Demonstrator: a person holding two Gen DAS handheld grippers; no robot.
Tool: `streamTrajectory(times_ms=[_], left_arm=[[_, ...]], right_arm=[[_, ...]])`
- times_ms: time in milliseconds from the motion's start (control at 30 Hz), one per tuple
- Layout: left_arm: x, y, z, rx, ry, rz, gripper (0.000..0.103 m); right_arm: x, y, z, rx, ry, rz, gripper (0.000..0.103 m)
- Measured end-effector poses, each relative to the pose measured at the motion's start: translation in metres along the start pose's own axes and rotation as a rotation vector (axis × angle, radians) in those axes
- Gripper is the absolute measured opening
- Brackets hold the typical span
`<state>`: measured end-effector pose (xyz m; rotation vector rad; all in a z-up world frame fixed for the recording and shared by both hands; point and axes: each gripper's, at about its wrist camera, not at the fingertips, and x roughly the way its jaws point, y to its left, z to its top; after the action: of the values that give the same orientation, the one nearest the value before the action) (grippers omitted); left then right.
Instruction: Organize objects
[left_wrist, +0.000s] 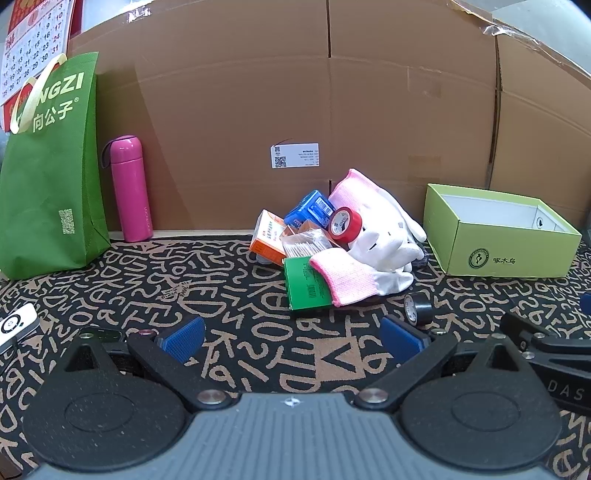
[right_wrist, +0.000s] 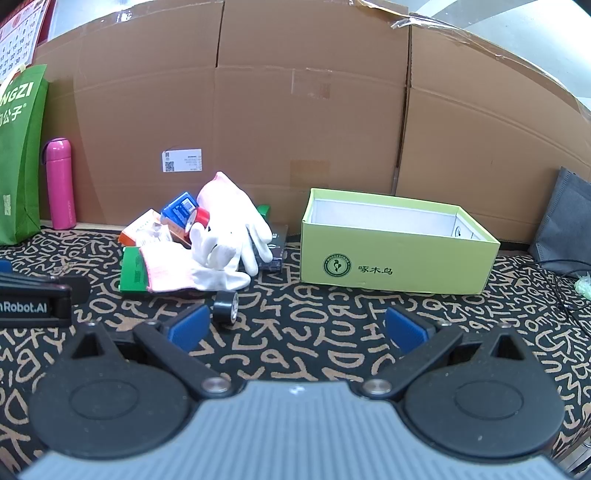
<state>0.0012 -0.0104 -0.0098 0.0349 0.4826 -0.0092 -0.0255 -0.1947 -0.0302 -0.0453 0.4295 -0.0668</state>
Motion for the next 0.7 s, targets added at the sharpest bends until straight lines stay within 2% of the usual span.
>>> streamTrajectory(times_ms=[467, 700], left_arm=[[0.003, 0.004, 0.0, -0.012, 0.01, -0.009, 0.103], [0.022, 0.025, -0.003, -0.103, 0.047, -0.06, 0.103]], right_arm=[[0.005, 0.001, -0.004, -0.011, 0.009, -0.011, 0.103], [0.015, 0.001, -0.009, -0.012, 0.013, -0.004, 0.103]])
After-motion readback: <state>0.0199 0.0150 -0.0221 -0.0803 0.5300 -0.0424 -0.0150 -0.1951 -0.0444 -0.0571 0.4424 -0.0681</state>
